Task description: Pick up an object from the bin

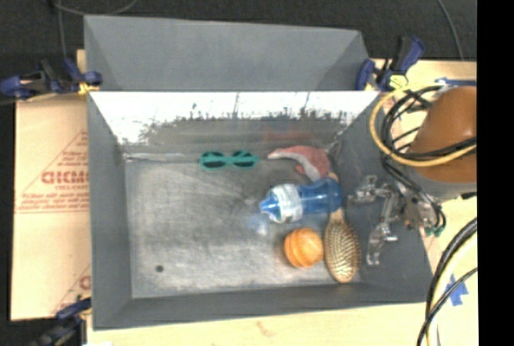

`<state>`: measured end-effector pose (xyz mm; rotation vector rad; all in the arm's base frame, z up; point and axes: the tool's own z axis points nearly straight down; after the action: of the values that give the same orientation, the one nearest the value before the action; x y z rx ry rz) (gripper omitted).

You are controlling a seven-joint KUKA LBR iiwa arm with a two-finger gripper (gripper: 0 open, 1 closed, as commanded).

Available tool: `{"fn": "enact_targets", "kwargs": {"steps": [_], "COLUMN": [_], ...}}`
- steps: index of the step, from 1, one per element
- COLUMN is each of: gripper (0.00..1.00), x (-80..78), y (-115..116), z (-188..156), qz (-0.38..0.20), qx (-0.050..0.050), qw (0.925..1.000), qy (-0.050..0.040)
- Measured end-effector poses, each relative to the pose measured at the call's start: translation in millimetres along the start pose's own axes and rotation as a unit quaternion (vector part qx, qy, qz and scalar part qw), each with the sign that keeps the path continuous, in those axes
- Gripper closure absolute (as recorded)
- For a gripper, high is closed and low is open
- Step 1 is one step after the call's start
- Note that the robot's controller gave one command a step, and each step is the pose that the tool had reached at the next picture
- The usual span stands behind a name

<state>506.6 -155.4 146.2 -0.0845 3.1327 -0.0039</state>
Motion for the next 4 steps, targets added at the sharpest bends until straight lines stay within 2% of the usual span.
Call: {"fn": "enact_targets", "kwargs": {"steps": [1,2,3,4], "gripper": [0.00,1.00,1.00,1.00], "x": [14.9,17.5,17.5,-1.2], "y": [23.6,15.0,15.0,14.7], "z": [5.2,61.2,61.2,-84.7], "qz": [-0.076,-0.168,-0.169,-0.169], "qx": [-0.001,-0.001,-0.001,-0.001], "qw": [0.9971,0.9858,0.9856,0.9857], "qy": [0.0032,-0.0121,-0.0121,0.0009]}}
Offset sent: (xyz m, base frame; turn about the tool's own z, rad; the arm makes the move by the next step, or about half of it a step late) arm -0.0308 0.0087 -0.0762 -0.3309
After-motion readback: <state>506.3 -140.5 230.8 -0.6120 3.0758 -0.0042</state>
